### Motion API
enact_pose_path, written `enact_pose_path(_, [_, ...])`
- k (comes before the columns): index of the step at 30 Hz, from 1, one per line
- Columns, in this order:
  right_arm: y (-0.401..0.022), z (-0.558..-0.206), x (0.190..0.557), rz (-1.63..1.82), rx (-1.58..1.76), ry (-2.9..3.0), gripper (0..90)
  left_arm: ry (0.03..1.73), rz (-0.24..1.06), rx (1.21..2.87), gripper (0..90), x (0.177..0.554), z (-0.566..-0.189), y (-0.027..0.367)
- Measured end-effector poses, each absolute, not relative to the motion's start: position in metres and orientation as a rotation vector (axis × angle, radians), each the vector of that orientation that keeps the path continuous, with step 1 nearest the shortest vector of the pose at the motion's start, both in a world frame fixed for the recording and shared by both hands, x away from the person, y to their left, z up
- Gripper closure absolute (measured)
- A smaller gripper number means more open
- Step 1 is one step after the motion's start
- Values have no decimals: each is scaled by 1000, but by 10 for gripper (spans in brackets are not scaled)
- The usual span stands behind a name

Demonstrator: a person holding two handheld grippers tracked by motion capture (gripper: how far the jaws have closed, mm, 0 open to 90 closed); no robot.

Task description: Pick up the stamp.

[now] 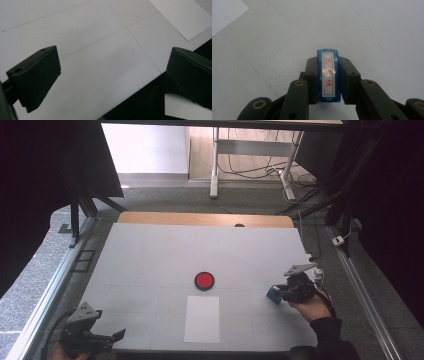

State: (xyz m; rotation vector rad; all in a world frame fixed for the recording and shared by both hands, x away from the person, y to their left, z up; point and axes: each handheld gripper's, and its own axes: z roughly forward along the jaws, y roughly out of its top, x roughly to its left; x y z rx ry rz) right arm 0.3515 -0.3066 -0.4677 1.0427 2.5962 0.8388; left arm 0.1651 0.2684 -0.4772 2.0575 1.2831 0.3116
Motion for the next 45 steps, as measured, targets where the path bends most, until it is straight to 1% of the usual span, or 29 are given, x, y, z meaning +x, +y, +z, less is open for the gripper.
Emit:
enact_pose_path(12, [-308,-455,343,928,1077,2528,708,1253,327,2051,0,163,-476,269])
enact_pose_path(16, [-306,-451,341,950,1080,2516,708,1224,352,2038,0,162,-474,270])
enact_pose_path(22, [-303,-446,337,957,1057,2509,707,1225,347,2015,0,162,-473,273])
enact_pose_path(36, [-297,-437,330,1033,1058,2481,708,1152,246,1991,11,167,-475,277])
enact_pose_path(45, [-280,-428,323,1094,968,2516,708,1157,235,2011,6,168,-476,275])
